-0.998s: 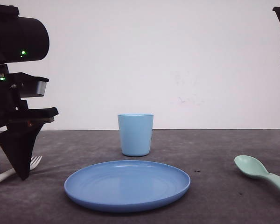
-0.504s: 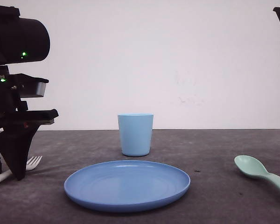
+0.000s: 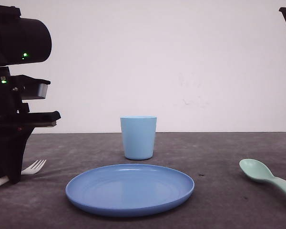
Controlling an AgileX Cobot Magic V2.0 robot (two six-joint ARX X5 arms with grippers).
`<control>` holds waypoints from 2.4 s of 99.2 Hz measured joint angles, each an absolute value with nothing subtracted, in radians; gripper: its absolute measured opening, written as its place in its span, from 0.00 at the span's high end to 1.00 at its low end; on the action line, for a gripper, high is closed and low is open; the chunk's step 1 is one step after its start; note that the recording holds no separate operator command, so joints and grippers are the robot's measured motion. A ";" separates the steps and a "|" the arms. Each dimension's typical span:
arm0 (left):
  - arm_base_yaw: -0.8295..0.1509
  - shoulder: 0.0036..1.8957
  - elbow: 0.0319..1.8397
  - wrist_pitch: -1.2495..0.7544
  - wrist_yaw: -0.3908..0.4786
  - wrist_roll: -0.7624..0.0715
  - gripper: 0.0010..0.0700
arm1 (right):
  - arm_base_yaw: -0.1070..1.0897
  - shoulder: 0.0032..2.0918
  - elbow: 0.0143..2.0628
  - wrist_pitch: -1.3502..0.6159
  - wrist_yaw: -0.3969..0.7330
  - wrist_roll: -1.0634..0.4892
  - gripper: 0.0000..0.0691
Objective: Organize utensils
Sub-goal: 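Lift the white fork with the left gripper toward the blue cup, then lower the fork into the blue cup and open the left gripper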
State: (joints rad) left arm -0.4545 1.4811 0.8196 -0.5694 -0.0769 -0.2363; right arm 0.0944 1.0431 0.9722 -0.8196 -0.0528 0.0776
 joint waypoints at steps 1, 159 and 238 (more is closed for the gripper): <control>-0.455 1.481 0.820 -0.567 -0.077 -0.236 0.95 | 0.094 1.043 0.972 -0.820 -0.053 0.078 0.02; -0.542 1.738 0.837 0.973 0.075 -0.141 0.95 | 0.094 1.043 0.972 -0.822 -0.053 0.075 0.02; -0.559 1.897 0.842 0.968 0.077 -0.070 0.95 | 0.094 1.043 0.972 -0.839 -0.053 0.075 0.02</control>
